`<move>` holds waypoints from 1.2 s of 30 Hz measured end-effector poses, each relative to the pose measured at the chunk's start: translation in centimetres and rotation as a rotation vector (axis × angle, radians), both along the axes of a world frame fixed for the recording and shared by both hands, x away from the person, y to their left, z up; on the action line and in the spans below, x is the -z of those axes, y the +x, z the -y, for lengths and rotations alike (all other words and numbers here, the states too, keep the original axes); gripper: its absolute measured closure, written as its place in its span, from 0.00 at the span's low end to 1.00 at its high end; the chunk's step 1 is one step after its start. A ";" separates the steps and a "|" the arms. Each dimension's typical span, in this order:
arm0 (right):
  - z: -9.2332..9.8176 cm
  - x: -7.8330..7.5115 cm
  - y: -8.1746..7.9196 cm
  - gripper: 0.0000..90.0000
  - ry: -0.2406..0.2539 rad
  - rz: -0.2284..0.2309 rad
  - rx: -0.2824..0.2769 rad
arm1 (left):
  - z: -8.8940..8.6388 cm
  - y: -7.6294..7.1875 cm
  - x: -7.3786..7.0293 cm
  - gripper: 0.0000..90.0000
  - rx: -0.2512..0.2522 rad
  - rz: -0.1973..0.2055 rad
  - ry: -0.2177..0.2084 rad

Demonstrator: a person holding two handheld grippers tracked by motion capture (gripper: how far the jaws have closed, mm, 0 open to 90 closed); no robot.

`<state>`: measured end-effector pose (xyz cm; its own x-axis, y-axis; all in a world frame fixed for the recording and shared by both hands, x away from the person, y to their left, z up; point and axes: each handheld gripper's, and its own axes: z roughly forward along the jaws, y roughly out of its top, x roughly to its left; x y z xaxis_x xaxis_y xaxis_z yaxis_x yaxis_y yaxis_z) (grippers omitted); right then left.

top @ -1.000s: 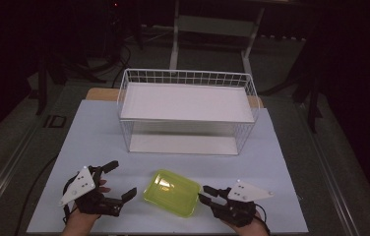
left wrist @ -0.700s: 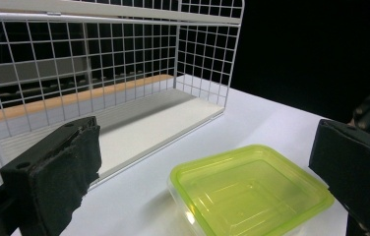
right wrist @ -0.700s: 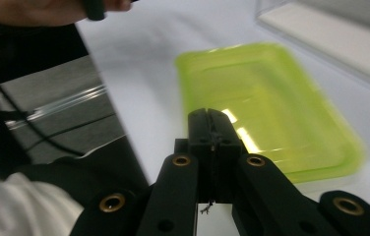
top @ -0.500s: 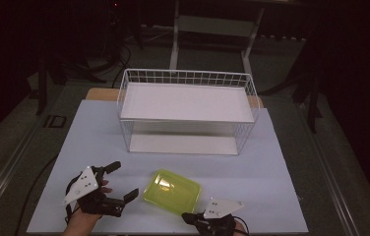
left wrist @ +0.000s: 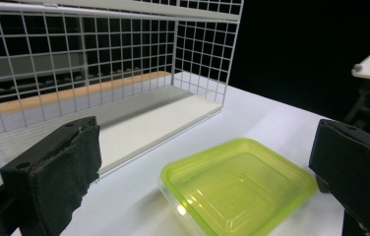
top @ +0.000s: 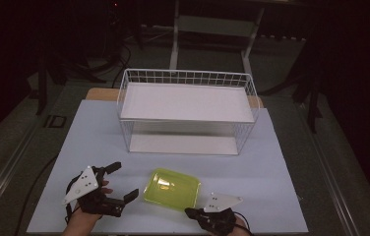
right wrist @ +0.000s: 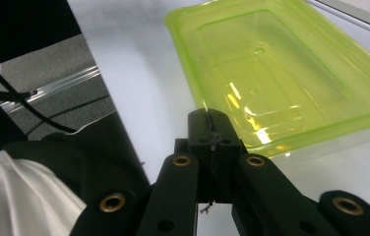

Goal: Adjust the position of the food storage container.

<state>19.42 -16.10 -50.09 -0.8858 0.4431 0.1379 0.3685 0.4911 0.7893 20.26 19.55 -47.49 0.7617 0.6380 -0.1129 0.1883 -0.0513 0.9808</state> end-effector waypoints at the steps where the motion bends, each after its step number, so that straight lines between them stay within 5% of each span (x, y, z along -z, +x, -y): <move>1: 0.1 0.0 0.2 1.00 -0.001 0.004 0.014 | 0.1 0.0 0.0 0.00 0.004 -0.003 -0.002; 21: 0.9 -0.1 2.5 0.97 0.002 0.011 0.090 | 0.7 0.2 0.3 0.00 0.054 -0.032 0.022; 24: 1.2 -0.8 2.4 0.90 0.020 0.018 0.100 | 0.9 0.2 0.5 0.00 0.074 -0.039 0.048; 29: 2.2 -2.5 2.8 0.73 0.069 0.045 0.127 | 1.3 0.4 0.5 0.04 0.104 -0.107 0.058; 36: 3.5 -4.1 3.3 0.35 0.143 0.052 0.178 | 1.2 0.7 -0.6 0.04 0.107 -0.177 0.085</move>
